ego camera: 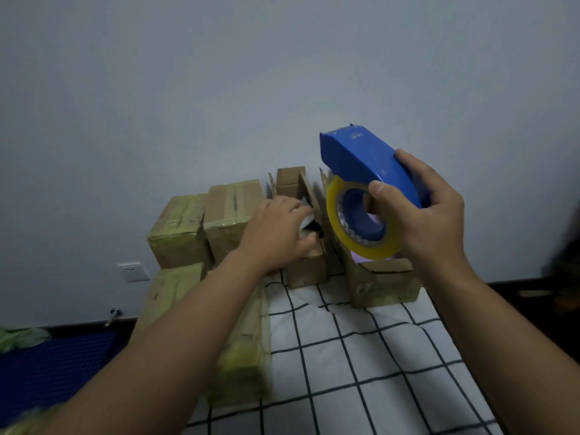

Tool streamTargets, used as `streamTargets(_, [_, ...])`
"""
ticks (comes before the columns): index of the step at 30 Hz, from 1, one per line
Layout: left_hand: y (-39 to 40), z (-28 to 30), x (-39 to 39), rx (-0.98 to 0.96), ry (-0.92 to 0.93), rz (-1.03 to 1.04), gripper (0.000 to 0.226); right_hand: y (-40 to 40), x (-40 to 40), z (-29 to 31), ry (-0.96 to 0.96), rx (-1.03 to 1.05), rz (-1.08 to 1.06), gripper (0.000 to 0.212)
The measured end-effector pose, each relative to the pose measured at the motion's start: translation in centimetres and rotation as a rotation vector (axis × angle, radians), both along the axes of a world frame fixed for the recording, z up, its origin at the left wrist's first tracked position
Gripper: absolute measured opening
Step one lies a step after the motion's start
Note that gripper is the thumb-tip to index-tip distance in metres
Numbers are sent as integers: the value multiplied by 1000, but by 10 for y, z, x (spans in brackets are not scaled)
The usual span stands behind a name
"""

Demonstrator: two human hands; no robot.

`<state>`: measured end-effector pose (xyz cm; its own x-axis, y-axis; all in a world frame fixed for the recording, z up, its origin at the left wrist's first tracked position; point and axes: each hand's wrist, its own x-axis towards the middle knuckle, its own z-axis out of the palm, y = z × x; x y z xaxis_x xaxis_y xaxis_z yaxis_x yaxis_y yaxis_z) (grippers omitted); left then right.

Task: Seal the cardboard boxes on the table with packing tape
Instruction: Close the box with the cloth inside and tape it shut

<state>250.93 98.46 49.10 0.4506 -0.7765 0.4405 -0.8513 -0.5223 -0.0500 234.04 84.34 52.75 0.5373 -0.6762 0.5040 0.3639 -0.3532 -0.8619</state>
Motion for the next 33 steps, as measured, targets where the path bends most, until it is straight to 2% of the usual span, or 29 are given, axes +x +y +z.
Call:
streamTargets(2, [-12, -10, -8, 304, -38, 80, 60, -1, -9, -2, -7, 17, 10, 48])
streamTargets(3, [-16, -17, -10, 405, -63, 135, 56, -2, -13, -3, -11, 28, 13, 48])
streamTargets(5, [-20, -27, -15, 457, -99, 214, 29, -5, -21, -7, -15, 42, 12, 48])
streamTargets(6, [-21, -31, -17, 439, -108, 248, 24, -6, -25, -8, -15, 45, 9, 48])
streamTargets(8, [-20, -31, -23, 402, -117, 284, 25, -9, -31, -8, -17, 48, 6, 48])
streamTargets(14, [-6, -24, -62, 357, -122, 249, 27, -9, -57, -1, -25, 52, 5, 48])
streamTargets(27, [90, -44, -238, 120, -7, 131, 30, 50, -166, 12, -34, 18, 77, 51])
streamTargets(31, [132, -56, -276, 46, 39, 65, 14, 68, -195, 10, -39, 23, 121, 50])
streamTargets(33, [146, -56, -286, 16, 64, 86, 23, 74, -204, 10, -44, 25, 126, 50])
